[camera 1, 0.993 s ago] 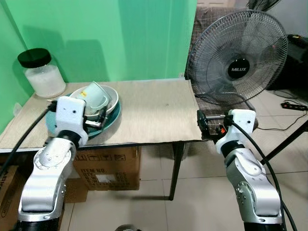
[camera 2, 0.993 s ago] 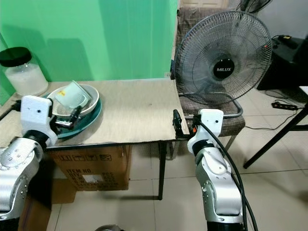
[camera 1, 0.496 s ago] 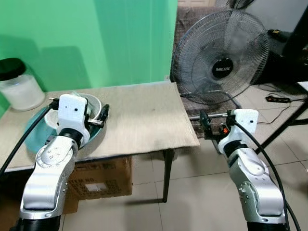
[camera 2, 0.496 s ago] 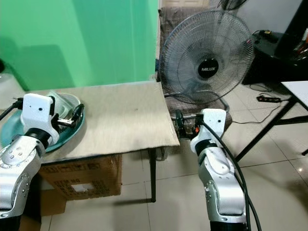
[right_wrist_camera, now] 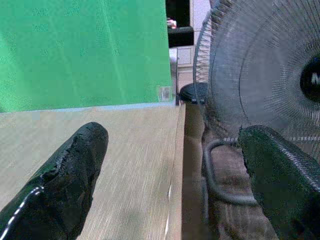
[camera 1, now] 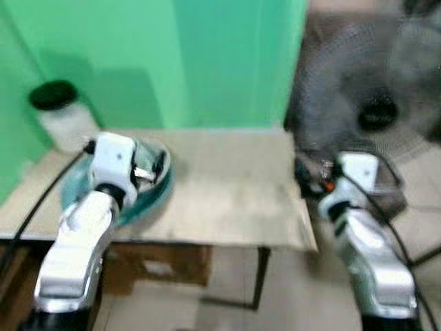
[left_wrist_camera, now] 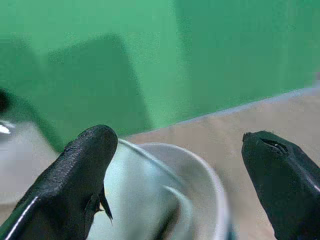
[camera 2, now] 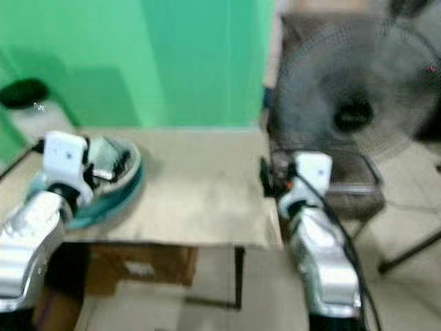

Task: Setting the table

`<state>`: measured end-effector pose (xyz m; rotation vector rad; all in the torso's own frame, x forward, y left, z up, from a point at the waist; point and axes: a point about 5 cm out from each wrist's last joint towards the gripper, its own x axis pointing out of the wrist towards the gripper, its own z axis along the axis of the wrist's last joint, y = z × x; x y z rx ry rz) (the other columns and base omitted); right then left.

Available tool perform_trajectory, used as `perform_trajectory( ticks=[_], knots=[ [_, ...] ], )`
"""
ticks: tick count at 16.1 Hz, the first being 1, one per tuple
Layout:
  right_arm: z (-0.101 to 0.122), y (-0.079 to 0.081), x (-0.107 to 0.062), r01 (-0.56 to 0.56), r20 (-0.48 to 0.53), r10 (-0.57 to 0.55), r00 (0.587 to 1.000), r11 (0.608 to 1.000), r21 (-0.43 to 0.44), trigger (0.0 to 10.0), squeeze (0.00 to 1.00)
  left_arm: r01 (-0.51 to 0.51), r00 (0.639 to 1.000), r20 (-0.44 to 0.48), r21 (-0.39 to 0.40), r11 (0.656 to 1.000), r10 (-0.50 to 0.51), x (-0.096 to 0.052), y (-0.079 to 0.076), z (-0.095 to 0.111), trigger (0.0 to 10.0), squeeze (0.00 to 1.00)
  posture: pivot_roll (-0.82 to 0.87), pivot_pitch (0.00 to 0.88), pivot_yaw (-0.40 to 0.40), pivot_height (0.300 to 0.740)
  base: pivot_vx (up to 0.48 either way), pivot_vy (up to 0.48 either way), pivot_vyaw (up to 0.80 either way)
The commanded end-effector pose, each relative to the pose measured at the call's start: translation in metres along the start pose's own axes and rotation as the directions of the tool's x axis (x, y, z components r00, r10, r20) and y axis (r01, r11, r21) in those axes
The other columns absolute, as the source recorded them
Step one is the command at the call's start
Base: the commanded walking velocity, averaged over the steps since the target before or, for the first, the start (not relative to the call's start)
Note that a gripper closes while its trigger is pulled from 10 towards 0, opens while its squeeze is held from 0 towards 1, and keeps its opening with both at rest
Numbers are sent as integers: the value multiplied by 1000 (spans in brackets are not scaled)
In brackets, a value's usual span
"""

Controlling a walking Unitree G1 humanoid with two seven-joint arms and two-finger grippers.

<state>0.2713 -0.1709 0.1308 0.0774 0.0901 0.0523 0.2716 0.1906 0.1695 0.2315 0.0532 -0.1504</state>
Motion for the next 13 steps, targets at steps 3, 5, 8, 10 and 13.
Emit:
perform_trajectory(
  ticks=[3, 5, 8, 10, 13],
  knots=[
    [7, 5, 3, -58, 19, 58, 998, 998, 5, 10000, 1000, -1, 1000, 2, 21, 1000, 1, 1, 4, 2, 10000, 529, 140, 0, 27, 740, 95, 0, 0],
    [10, 1, 5, -87, 24, 87, 996, 996, 1, 10000, 329, 33, 999, 6, 57, 998, -33, 2, 2, 4, 10000, 494, 144, 0, 25, 740, 0, 0, 0],
    [14, 3, 6, -186, 29, 186, 982, 982, 10, 10000, 0, 105, 994, 8, 120, 987, -107, 11, 9, 7, 10000, 145, 147, 0, 19, 740, 0, 0, 0],
    [15, 8, 5, -266, 16, 266, 964, 964, -2, 10000, 0, 199, 980, -28, 209, 957, -198, 23, 15, 9, 10000, 0, 142, 0, 18, 740, 0, 0, 0],
    [16, 6, 4, -339, -23, 339, 941, 939, -50, 10000, 0, 403, 915, -111, 301, 864, -388, 41, 14, 16, 10000, 0, 129, 0, 30, 740, 0, 0, 0]
  ],
)
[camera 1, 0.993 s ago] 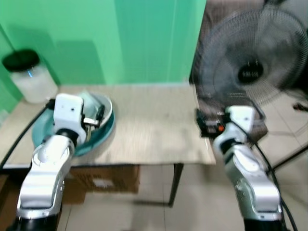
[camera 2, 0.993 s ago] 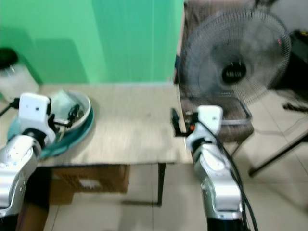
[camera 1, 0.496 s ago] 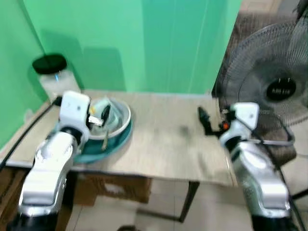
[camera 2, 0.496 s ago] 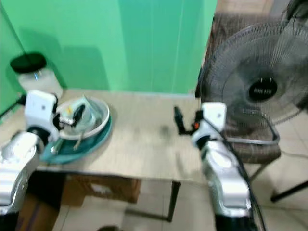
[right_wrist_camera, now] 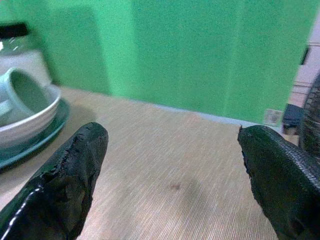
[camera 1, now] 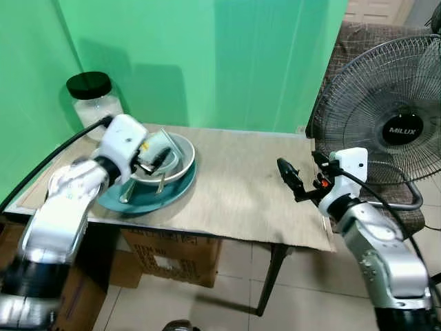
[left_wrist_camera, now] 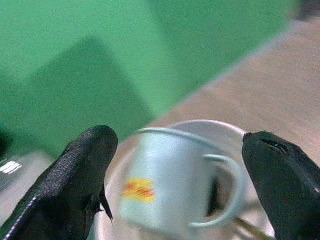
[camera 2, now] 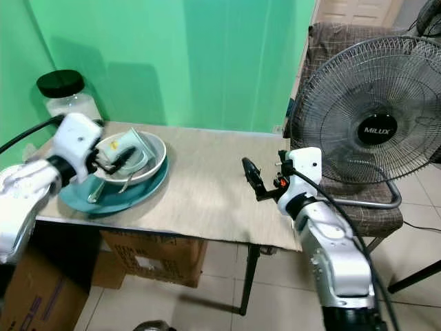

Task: Setting the table

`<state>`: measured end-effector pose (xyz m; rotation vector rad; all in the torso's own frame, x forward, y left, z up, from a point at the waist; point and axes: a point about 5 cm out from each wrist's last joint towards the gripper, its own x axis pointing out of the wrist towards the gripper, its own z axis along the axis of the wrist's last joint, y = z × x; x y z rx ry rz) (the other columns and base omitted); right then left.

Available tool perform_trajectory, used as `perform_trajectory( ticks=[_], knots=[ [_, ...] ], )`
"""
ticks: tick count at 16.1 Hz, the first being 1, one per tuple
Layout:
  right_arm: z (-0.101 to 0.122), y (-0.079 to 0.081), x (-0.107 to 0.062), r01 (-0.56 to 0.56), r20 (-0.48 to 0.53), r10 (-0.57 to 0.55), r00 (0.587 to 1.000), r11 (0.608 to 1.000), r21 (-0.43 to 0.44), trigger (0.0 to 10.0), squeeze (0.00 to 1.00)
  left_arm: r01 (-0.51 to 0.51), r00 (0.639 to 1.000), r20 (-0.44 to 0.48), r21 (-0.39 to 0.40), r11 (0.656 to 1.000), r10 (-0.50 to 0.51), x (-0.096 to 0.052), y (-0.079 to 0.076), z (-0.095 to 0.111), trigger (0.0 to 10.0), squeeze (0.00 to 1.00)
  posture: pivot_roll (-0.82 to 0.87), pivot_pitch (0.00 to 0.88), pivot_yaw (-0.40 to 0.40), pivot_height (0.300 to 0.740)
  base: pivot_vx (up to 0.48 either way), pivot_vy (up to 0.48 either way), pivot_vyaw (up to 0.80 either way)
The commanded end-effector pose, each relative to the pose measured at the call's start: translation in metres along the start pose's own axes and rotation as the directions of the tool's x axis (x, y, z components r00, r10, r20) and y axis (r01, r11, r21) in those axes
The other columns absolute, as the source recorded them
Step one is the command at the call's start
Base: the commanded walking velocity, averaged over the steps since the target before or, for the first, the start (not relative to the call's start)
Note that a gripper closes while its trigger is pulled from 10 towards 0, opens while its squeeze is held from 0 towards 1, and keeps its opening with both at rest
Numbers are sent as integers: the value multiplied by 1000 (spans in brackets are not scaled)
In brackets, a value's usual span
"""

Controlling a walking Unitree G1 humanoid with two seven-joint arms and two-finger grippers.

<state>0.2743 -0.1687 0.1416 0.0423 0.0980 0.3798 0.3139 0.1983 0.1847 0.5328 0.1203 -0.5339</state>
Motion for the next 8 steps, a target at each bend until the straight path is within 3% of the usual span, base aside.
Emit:
perform_trajectory(
  ticks=[1, 3, 5, 7, 8],
  knots=[
    [6, 2, 2, -37, 0, 37, 999, 999, -21, 10000, 0, 80, 997, -3, 38, 996, -80, 4, -2, 4, 10000, 0, 129, 0, 30, 740, 0, 0, 0],
    [7, 2, -2, -101, -27, 100, 995, 992, -76, 10000, 0, 193, 981, -31, 75, 978, -191, 11, -3, 5, 10000, 0, 117, 0, 37, 740, 0, 0, 0],
    [7, 1, -7, -164, -63, 158, 985, 980, -115, 10000, 0, 273, 960, -73, 51, 961, -269, 15, -3, 4, 10000, 0, 115, 0, 36, 740, 0, 0, 0],
    [8, -2, -10, -189, -87, 178, 980, 972, -138, 10000, 0, 259, 959, -136, 60, 964, -249, 19, 3, 1, 10000, 0, 114, 0, 32, 740, 0, 0, 0],
    [8, -3, -11, -196, -94, 184, 978, 970, -142, 10000, 0, 221, 964, -167, 72, 973, -207, 22, 8, -2, 6039, 0, 114, 0, 30, 740, 0, 0, 0]
  ],
)
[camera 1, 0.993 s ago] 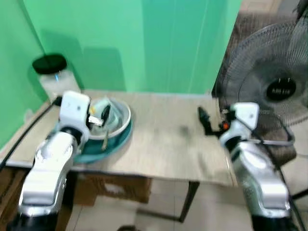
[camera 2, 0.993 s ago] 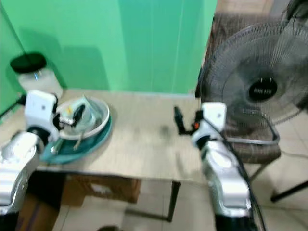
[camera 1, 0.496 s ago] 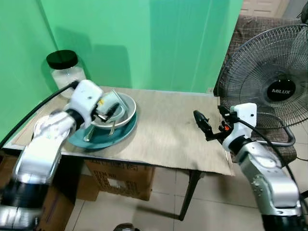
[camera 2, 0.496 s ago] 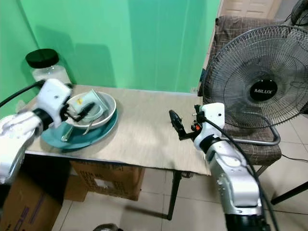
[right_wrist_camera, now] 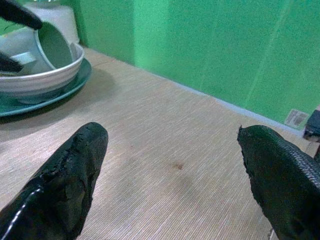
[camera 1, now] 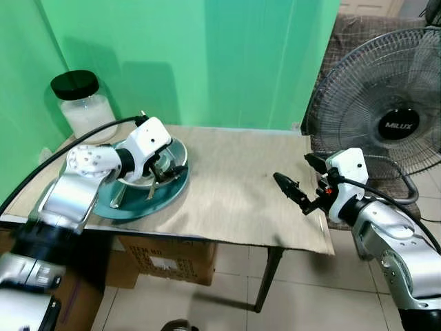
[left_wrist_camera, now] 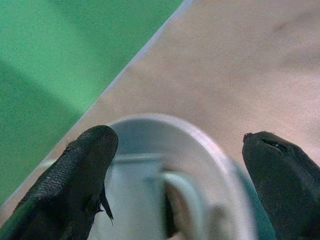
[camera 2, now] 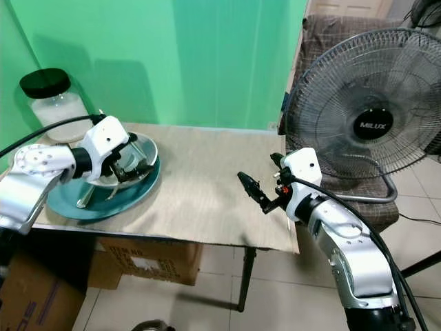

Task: Setting the table

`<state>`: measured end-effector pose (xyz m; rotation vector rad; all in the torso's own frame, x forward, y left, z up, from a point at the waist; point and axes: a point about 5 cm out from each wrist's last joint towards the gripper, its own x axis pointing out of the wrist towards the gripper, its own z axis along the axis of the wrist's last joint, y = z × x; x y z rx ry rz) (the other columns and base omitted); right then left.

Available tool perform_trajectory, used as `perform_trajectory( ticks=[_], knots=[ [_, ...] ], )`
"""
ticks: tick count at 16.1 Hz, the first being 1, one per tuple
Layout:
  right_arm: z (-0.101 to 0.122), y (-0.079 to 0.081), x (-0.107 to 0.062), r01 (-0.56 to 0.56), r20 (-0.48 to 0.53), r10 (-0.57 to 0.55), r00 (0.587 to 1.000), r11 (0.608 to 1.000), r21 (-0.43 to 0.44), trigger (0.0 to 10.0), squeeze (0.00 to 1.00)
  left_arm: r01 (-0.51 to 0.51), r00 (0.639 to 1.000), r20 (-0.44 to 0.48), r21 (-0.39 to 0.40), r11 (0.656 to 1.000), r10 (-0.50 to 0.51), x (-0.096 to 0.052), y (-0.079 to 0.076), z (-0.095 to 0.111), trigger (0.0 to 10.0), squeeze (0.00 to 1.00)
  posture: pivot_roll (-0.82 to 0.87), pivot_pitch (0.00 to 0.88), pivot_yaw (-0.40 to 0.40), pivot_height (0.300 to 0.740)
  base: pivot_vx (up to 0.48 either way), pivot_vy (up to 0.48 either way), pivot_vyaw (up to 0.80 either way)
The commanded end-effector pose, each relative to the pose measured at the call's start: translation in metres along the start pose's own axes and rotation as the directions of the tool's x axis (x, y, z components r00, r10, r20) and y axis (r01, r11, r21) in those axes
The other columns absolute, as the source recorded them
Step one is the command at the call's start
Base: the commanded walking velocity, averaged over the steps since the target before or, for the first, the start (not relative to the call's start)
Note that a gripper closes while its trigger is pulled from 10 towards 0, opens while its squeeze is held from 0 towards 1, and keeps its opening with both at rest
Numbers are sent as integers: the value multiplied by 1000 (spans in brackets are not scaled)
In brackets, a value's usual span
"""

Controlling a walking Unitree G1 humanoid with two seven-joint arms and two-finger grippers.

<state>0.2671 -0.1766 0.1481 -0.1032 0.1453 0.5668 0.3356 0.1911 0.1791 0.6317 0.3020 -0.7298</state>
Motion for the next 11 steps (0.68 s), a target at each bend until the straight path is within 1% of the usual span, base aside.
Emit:
perform_trajectory(
  ticks=[1, 2, 3, 5, 7, 9, 11],
  knots=[
    [3, 1, -1, -22, -6, 22, 1000, 1000, -19, 10000, 0, -38, 999, -38, 20, 999, 38, -1, 7, -1, 3882, 0, 112, 0, 27, 740, 0, 0, 0],
    [3, 1, -2, -26, -8, 26, 1000, 999, -20, 10000, 0, -37, 998, -43, 27, 999, 38, -1, 6, -1, 588, 0, 111, 0, 26, 740, 0, 0, 0],
    [3, 1, -3, -42, -17, 41, 999, 999, -27, 10000, 0, -33, 998, -54, 35, 999, 35, 0, 6, -1, 0, 0, 112, 0, 25, 740, 0, 0, 0],
    [2, 4, -6, -97, -52, 95, 994, 994, -42, 10000, 0, -10, 997, -73, 42, 999, 13, -1, 1, -1, 0, 0, 112, 0, 22, 740, 0, 0, 0],
    [1, 6, -10, -163, -78, 158, 984, 985, -51, 10000, 0, -5, 995, -100, 63, 998, 11, -4, 1, 0, 0, 0, 112, 0, 22, 740, 0, 0, 0],
    [2, 7, -12, -185, -87, 180, 980, 981, -58, 10000, 0, -10, 992, -121, 74, 997, 19, -5, 2, -1, 0, 0, 113, 0, 18, 740, 0, 0, 0],
    [1, 8, -14, -209, -101, 202, 974, 976, -64, 10000, 0, 6, 991, -134, 81, 997, 5, -6, 0, 1, 0, 0, 110, 0, 19, 740, 0, 0, 0]
  ],
)
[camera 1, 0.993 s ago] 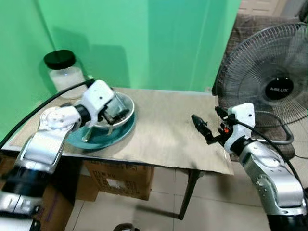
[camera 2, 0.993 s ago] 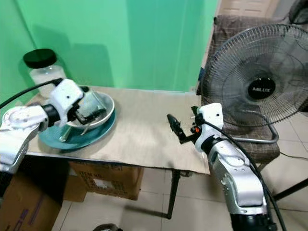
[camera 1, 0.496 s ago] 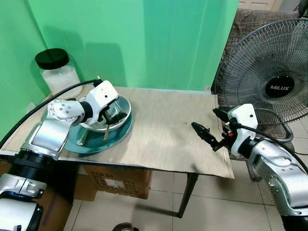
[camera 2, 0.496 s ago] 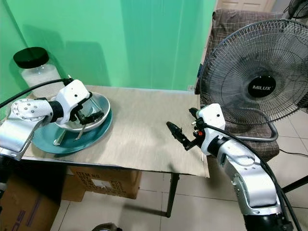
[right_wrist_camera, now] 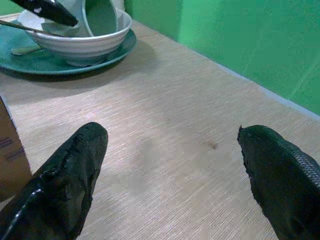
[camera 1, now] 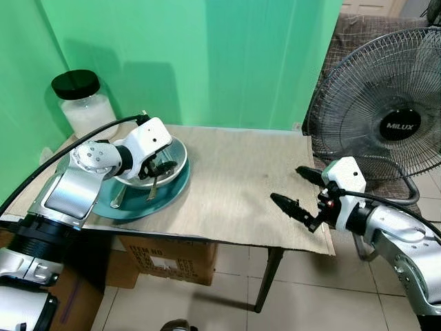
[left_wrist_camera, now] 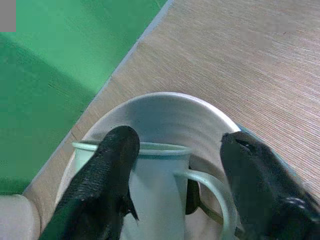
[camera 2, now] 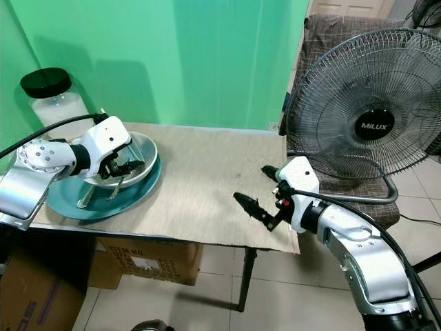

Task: Setting the table

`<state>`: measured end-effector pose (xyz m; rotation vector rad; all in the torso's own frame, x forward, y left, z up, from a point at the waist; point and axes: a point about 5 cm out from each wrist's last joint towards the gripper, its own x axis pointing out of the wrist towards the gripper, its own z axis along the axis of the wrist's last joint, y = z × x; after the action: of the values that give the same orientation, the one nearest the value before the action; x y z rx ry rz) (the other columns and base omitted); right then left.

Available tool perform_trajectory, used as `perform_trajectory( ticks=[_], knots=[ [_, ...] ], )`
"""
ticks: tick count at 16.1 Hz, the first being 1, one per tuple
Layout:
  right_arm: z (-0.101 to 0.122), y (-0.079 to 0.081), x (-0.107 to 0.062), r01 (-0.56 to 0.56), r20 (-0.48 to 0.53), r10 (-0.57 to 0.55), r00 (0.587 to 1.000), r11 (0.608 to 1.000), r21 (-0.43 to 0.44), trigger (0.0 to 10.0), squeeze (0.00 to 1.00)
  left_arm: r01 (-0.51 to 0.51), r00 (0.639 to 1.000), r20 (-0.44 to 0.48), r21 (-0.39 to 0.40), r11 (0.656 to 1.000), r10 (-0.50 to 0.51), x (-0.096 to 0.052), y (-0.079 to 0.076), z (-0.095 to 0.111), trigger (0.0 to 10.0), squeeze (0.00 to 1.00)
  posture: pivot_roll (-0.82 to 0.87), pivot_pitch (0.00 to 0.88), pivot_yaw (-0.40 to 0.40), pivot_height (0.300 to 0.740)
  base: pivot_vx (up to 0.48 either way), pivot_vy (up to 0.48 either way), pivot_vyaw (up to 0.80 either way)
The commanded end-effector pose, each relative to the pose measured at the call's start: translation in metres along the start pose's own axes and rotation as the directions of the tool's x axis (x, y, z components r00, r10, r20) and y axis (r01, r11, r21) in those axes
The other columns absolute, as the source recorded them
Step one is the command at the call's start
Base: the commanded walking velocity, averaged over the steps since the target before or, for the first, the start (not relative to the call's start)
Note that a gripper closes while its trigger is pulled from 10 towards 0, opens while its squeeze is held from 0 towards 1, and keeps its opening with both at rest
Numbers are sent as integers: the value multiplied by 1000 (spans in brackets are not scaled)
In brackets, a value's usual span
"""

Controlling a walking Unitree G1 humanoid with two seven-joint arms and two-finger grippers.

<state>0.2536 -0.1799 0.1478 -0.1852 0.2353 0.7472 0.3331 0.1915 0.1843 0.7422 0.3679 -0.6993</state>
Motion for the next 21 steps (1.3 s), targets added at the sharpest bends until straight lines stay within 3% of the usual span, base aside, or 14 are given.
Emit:
perform_trajectory(
  ticks=[1, 3, 5, 7, 8, 10, 11, 16, 21],
  knots=[
    [4, 3, -2, -30, 2, 30, 1000, 999, -12, 10000, 0, 17, 999, -36, 25, 1000, -16, -2, -1, -1, 0, 0, 108, 0, 20, 740, 0, 0, 0],
    [3, 3, -5, -38, -6, 38, 999, 999, -15, 10000, 0, 21, 999, -36, 47, 999, -19, -5, -2, 3, 471, 0, 109, 0, 16, 740, 0, 0, 0],
    [2, 3, -6, -49, -14, 49, 999, 999, -18, 10000, 0, 23, 999, -43, 76, 997, -19, -7, -1, 5, 0, 0, 109, 0, 16, 740, 0, 0, 0],
    [2, 5, -4, -63, -17, 62, 998, 998, -26, 10000, 0, -44, 990, -128, 165, 985, 66, -9, 9, -7, 0, 0, 114, 0, 10, 740, 0, 0, 0],
    [3, 5, -4, -65, -15, 64, 998, 998, -27, 10000, 0, -72, 986, -136, 173, 982, 96, -12, 14, -8, 0, 0, 116, 0, 8, 740, 0, 0, 0],
    [3, 5, -4, -69, -17, 68, 998, 997, -31, 10000, 0, -119, 982, -128, 166, 979, 141, -19, 22, -7, 0, 0, 121, 0, 2, 740, 0, 0, 0],
    [3, 5, -5, -77, -18, 76, 997, 996, -39, 10000, 0, -190, 972, -112, 160, 969, 209, -32, 35, -3, 0, 0, 126, 0, -3, 740, 0, 0, 0],
    [3, 4, -4, -88, -22, 87, 996, 995, -57, 10000, 0, -297, 945, -92, 152, 943, 313, -57, 55, 1, 0, 0, 133, 0, -12, 740, 0, 0, 0],
    [4, 2, -5, -87, -25, 86, 996, 994, -67, 10000, 0, -338, 936, -69, 105, 935, 345, -64, 57, 2, 0, 0, 130, 0, -15, 740, 0, 0, 0]
  ],
)
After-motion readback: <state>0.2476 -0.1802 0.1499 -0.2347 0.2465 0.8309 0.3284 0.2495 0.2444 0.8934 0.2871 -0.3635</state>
